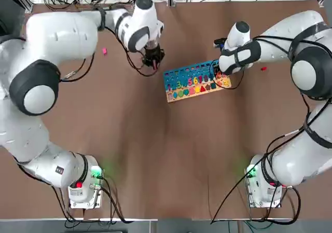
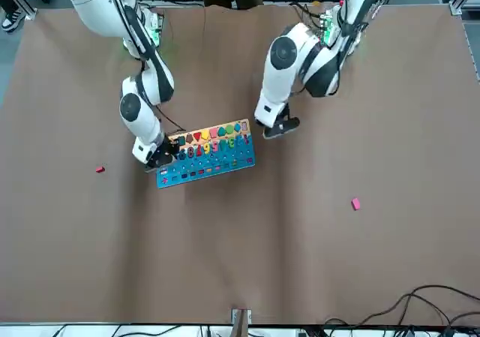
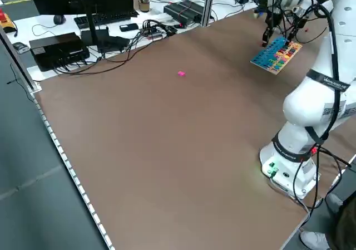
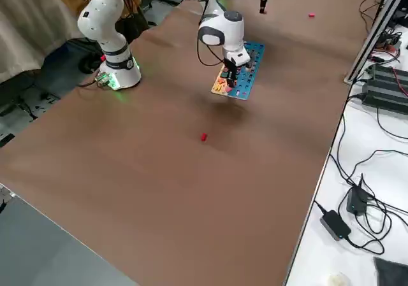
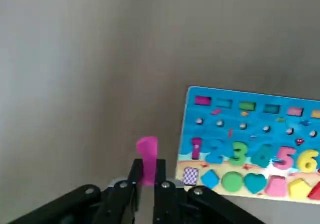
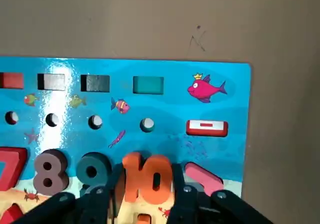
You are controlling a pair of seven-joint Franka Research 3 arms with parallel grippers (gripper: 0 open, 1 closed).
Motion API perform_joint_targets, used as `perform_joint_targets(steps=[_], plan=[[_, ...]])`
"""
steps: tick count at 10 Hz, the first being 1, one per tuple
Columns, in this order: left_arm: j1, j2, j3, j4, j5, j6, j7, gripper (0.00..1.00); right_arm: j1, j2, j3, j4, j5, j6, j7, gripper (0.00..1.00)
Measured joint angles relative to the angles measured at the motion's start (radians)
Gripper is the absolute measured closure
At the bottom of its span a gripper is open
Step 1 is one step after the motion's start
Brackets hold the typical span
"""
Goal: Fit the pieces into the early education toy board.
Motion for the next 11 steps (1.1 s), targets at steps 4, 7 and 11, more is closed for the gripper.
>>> perform_joint_targets(steps=[4,7,11], plan=[[-0.046,0.043,0.000,0.006,0.000,0.029,-0.076,0.87,0.000,0.000,0.000,-0.001,0.001,0.000,0.001,0.58],[-0.050,0.047,0.000,0.008,0.000,0.037,-0.078,0.87,0.000,-0.001,0.000,-0.001,0.002,-0.001,0.008,0.58],[-0.049,0.053,0.001,0.008,0.000,0.065,-0.091,0.87,0.000,-0.004,0.000,-0.002,0.002,-0.016,0.013,0.58]])
